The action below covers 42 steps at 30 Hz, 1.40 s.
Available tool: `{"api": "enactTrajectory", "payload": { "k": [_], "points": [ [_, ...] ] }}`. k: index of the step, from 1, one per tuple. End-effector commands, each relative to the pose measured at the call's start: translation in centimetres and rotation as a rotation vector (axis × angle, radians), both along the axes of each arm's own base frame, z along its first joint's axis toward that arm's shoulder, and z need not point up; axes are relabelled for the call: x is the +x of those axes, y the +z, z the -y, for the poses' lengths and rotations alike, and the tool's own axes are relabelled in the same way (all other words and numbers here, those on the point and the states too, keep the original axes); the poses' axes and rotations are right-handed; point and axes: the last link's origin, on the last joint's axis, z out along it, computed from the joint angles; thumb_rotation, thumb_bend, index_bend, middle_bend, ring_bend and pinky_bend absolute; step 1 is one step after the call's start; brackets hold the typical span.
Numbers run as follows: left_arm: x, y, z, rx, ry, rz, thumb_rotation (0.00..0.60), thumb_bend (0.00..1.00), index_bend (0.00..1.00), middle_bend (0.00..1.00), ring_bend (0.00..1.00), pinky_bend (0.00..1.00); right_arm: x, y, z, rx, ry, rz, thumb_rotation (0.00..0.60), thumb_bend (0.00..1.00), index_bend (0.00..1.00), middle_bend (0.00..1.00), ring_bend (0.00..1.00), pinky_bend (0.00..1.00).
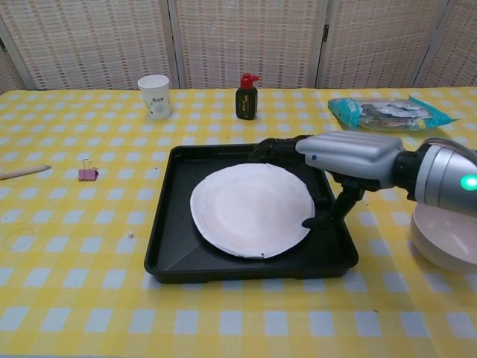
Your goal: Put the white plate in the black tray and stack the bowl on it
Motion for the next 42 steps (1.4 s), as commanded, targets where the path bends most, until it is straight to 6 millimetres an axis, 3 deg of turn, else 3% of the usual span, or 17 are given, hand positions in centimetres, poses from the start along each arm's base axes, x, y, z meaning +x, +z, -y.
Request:
{"api": "enactTrajectory", "payload": {
  "k": [1, 5, 8, 10, 14, 21, 27, 31, 35, 42],
  "points": [
    [-0.1, 0.1, 0.1, -0.003, 0.002, 0.005, 0.6, 0.32, 0.0, 0.0, 0.0, 0.01, -1.5, 3.1, -1.3, -0.103, -0.01, 0.123, 0.6, 0.3, 0.0, 0.0, 0.0, 0.0],
    [0.0, 0.0, 0.1, -0.01, -0.004, 0.006, 0.6, 0.32, 0.0, 0.0, 0.0, 0.01, -4.2, 5.3, -2.2, -0.155, -0.029, 0.148, 0.6, 0.3, 0.0, 0.0, 0.0, 0.0],
    [0.2, -0.2, 0.1, -0.014, -0.01, -0.001, 0.6, 0.32, 0.0, 0.0, 0.0, 0.01, -6.0, 6.6, -3.1, -0.196, -0.002, 0.216, 0.6, 0.3, 0.07, 0.0, 0.0, 0.0],
    [0.3, -0.5, 0.1, -0.022, -0.013, -0.003, 0.6, 0.32, 0.0, 0.0, 0.0, 0.02, -8.2, 6.6, -4.1, -0.212, 0.002, 0.224, 0.6, 0.3, 0.19, 0.0, 0.0, 0.0],
    [0.4, -1.1, -0.1, -0.051, -0.015, 0.0, 0.6, 0.32, 0.0, 0.0, 0.0, 0.01, -13.1, 6.4, -6.3, -0.219, -0.019, 0.149, 0.6, 0.3, 0.29, 0.0, 0.0, 0.0],
    [0.5, -1.3, -0.1, -0.079, -0.022, 0.023, 0.6, 0.31, 0.0, 0.0, 0.0, 0.01, -18.1, 6.4, -10.4, -0.25, -0.072, 0.111, 0.6, 0.3, 0.3, 0.0, 0.0, 0.0],
    [0.6, -1.2, 0.1, -0.075, -0.026, 0.027, 0.6, 0.31, 0.0, 0.0, 0.0, 0.01, -19.5, 7.4, -12.4, -0.276, -0.082, 0.132, 0.6, 0.3, 0.32, 0.0, 0.0, 0.0],
    [0.7, -1.2, 0.1, -0.081, -0.03, 0.029, 0.6, 0.31, 0.0, 0.0, 0.0, 0.01, -20.4, 7.7, -13.1, -0.294, -0.091, 0.094, 0.6, 0.3, 0.39, 0.0, 0.0, 0.0],
    [0.9, -1.5, 0.1, -0.107, -0.036, 0.038, 0.6, 0.39, 0.0, 0.0, 0.0, 0.01, -21.0, 7.4, -12.2, -0.308, -0.112, 0.069, 0.6, 0.3, 0.43, 0.0, 0.0, 0.0],
    [0.9, -1.4, 0.2, -0.104, -0.046, 0.044, 0.6, 0.39, 0.0, 0.0, 0.0, 0.01, -20.9, 6.6, -10.0, -0.307, -0.119, 0.058, 0.6, 0.3, 0.49, 0.0, 0.0, 0.0]
  ]
}}
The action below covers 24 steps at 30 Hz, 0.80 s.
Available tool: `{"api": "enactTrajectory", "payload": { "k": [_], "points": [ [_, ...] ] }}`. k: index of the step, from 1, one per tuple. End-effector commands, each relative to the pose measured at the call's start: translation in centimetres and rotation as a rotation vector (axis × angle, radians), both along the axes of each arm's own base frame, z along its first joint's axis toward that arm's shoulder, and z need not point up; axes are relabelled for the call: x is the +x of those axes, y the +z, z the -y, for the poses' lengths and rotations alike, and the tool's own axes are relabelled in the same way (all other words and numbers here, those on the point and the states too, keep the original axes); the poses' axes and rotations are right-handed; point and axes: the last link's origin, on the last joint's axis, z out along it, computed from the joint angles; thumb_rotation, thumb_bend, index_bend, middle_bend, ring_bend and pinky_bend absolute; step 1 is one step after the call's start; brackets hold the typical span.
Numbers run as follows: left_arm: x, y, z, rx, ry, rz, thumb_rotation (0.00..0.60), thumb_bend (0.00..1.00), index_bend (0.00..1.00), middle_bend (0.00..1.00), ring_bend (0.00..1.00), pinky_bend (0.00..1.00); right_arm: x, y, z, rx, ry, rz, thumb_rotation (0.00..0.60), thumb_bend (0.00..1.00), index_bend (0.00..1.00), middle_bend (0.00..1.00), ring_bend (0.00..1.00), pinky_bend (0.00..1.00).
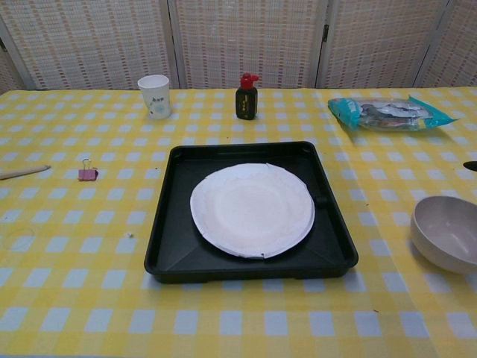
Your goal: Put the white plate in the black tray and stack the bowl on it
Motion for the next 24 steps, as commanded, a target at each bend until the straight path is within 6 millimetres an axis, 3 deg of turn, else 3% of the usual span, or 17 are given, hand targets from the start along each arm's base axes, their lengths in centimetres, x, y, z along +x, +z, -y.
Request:
{"api": "enactTrajectory", "payload": {
  "k": [1, 5, 12, 24],
  "points": [
    [-0.1, 0.1, 0.0, 0.001, 0.003, -0.001, 0.6, 0.4, 0.0, 0.0, 0.0, 0.01, 0.0, -0.4, 1.0, 0.0, 0.004, -0.029, 0.6, 0.31, 0.49, 0.0, 0.0, 0.0],
    [-0.3, 0.1, -0.1, -0.002, 0.013, -0.007, 0.6, 0.56, 0.0, 0.0, 0.0, 0.01, 0.0, -0.9, 1.9, 0.002, 0.022, -0.087, 0.6, 0.38, 0.52, 0.0, 0.0, 0.0],
    [-0.3, 0.3, -0.1, 0.001, 0.002, 0.006, 0.6, 0.54, 0.0, 0.0, 0.0, 0.01, 0.3, -1.7, 2.4, 0.035, 0.04, -0.126, 0.6, 0.39, 0.55, 0.0, 0.0, 0.0],
    [-0.1, 0.6, 0.1, 0.007, -0.034, 0.023, 0.6, 0.56, 0.0, 0.0, 0.0, 0.0, 1.5, -2.2, 3.2, 0.017, 0.073, -0.106, 0.6, 0.55, 0.68, 0.07, 0.01, 0.0]
  ]
}}
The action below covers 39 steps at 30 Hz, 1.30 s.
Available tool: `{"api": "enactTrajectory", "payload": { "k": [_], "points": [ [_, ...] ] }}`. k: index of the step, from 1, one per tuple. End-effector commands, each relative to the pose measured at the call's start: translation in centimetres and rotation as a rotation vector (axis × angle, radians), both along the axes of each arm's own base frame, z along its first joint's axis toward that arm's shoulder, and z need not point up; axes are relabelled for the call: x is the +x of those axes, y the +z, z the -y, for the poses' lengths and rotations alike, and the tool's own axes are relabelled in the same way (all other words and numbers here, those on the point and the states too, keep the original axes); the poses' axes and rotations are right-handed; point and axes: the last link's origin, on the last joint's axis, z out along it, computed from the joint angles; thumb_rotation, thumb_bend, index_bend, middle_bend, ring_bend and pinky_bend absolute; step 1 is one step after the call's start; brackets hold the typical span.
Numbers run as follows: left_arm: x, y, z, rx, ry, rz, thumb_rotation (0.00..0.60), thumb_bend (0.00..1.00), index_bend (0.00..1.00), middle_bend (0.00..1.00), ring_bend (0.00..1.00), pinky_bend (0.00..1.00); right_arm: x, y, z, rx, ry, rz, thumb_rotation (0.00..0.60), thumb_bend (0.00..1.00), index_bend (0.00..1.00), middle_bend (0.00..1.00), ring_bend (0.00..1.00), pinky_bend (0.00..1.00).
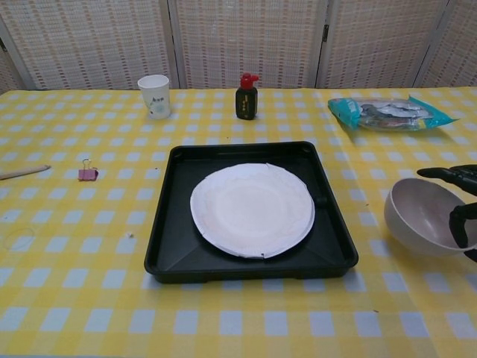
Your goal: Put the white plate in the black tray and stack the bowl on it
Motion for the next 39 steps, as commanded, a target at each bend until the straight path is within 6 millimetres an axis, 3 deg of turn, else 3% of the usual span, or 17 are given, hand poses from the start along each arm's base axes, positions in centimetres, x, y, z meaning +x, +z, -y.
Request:
{"api": "enactTrajectory", "payload": {
  "k": [1, 11, 18, 26, 35, 39],
  "points": [
    [0.0, 0.1, 0.1, 0.003, -0.006, 0.002, 0.6, 0.56, 0.0, 0.0, 0.0, 0.0, 0.2, 0.2, 0.2, -0.012, 0.006, 0.008, 0.6, 0.55, 0.69, 0.07, 0.01, 0.0],
    [0.0, -0.1, 0.2, -0.003, -0.011, 0.002, 0.6, 0.56, 0.0, 0.0, 0.0, 0.0, 2.9, 1.6, 2.0, -0.065, 0.098, 0.067, 0.6, 0.55, 0.7, 0.08, 0.02, 0.0],
    [0.2, -0.4, 0.2, -0.016, -0.015, 0.004, 0.6, 0.54, 0.0, 0.0, 0.0, 0.0, 8.5, 1.3, 5.0, -0.025, 0.214, 0.069, 0.6, 0.55, 0.7, 0.08, 0.02, 0.0],
    [0.1, -0.1, 0.3, -0.008, -0.002, 0.008, 0.6, 0.52, 0.0, 0.0, 0.0, 0.0, 13.9, -1.9, 8.2, 0.043, 0.249, 0.022, 0.6, 0.55, 0.7, 0.08, 0.02, 0.0],
    [0.2, -0.1, 0.4, -0.011, 0.003, 0.015, 0.6, 0.5, 0.0, 0.0, 0.0, 0.0, 17.5, -6.3, 11.2, 0.132, 0.227, -0.005, 0.6, 0.55, 0.7, 0.08, 0.03, 0.0],
    [0.1, 0.0, 0.4, -0.013, 0.005, 0.017, 0.6, 0.5, 0.0, 0.0, 0.0, 0.0, 18.4, -7.7, 11.5, 0.148, 0.239, -0.014, 0.6, 0.55, 0.7, 0.08, 0.03, 0.0]
  ]
}}
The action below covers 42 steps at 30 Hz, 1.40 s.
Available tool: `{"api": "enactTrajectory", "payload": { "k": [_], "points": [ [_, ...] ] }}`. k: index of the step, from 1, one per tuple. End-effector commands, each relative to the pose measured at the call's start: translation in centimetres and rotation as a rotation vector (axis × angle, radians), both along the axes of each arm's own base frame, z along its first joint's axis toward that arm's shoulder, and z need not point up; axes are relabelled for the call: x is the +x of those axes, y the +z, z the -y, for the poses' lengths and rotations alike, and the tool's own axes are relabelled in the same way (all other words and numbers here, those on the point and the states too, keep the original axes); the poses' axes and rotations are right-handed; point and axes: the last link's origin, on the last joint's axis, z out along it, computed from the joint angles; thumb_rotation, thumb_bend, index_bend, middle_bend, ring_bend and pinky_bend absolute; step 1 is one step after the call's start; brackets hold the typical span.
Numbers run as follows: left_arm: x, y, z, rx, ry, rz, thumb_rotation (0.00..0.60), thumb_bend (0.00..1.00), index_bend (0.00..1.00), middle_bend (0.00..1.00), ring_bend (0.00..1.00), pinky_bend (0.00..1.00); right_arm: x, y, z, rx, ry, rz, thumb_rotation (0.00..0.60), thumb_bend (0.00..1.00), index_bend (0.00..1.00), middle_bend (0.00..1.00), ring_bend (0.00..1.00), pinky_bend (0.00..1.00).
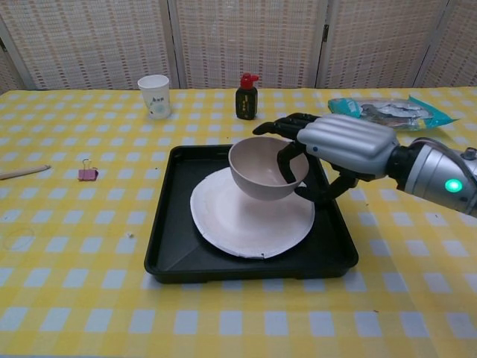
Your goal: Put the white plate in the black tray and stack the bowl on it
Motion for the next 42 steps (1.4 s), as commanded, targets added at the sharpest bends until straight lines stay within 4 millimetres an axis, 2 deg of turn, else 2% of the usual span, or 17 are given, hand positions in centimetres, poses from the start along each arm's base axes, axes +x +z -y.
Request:
{"api": "enactTrajectory", "payload": {
  "k": [1, 17, 20, 25, 33, 42],
  "points": [
    [-0.1, 0.1, 0.0, -0.001, 0.002, 0.0, 0.6, 0.5, 0.0, 0.0, 0.0, 0.0, 0.5, -0.8, 0.2, 0.004, 0.009, -0.009, 0.6, 0.55, 0.7, 0.08, 0.03, 0.0],
    [0.3, 0.0, 0.4, -0.01, -0.016, 0.012, 0.6, 0.5, 0.0, 0.0, 0.0, 0.0, 0.2, -2.5, -0.2, 0.02, -0.005, -0.047, 0.6, 0.55, 0.67, 0.05, 0.03, 0.0],
    [0.4, -0.2, 0.5, -0.02, -0.019, 0.009, 0.6, 0.5, 0.0, 0.0, 0.0, 0.0, 0.3, -2.5, -0.3, 0.019, -0.01, -0.043, 0.6, 0.55, 0.6, 0.02, 0.02, 0.0],
    [0.4, -0.2, 0.6, -0.025, -0.016, 0.008, 0.6, 0.5, 0.0, 0.0, 0.0, 0.0, 0.1, -2.5, -0.3, 0.013, -0.018, -0.067, 0.6, 0.55, 0.37, 0.0, 0.0, 0.0],
    [0.3, -0.1, 0.6, -0.021, -0.009, 0.004, 0.6, 0.5, 0.0, 0.0, 0.0, 0.0, 0.0, -2.1, -0.4, 0.01, -0.031, -0.083, 0.6, 0.55, 0.16, 0.0, 0.0, 0.0],
    [0.2, -0.7, 0.4, -0.041, -0.007, -0.009, 0.6, 0.5, 0.0, 0.0, 0.0, 0.0, -1.0, 1.9, -2.3, -0.048, -0.018, -0.022, 0.6, 0.54, 0.09, 0.0, 0.0, 0.0]
  ]
}}
